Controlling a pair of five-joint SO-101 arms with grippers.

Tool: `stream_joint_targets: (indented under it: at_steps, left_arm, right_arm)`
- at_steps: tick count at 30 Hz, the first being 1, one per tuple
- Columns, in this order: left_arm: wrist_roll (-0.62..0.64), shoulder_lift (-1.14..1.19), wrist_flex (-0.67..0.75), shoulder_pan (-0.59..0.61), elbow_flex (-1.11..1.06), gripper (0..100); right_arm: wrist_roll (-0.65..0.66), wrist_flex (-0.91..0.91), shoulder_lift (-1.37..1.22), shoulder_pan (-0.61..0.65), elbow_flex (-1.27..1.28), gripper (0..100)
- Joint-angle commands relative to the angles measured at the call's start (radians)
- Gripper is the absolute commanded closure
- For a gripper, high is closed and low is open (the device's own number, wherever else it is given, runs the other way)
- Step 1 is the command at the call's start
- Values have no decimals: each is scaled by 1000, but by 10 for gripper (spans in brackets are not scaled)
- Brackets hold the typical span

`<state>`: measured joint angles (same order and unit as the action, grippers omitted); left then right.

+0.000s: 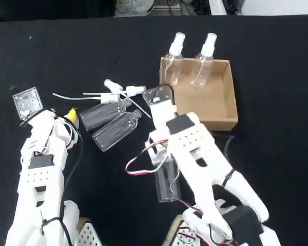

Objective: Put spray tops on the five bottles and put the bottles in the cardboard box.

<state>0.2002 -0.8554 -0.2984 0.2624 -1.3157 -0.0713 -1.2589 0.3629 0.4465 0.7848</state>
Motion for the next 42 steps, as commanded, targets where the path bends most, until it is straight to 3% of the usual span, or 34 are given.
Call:
stream_joint_targets:
  at_steps: [1, 12, 16, 20, 23, 34, 37, 42]
  left_arm:
    - [6, -6, 17, 5, 8, 802]
    - [6, -6, 12, 12, 8, 802]
    - [6, -6, 12, 12, 8, 802]
    - [6, -6, 11, 12, 8, 802]
    - [6, -6, 11, 13, 8, 802]
    - [6, -8, 11, 13, 8, 802]
    - [6, -8, 14, 10, 8, 802]
    - [6, -8, 17, 5, 10, 802]
  right_arm:
    - [3, 49, 35, 15, 50, 744]
    - [12, 158, -33, 17, 179, 749]
    - [31, 132, -81, 14, 156, 871]
    - [351, 132, -101, 15, 111, 989]
    - [526, 124, -101, 14, 105, 988]
    - [908, 97, -76, -66, 82, 986]
    - [910, -12, -77, -129, 7, 937]
    - [850, -106, -81, -189, -131, 754]
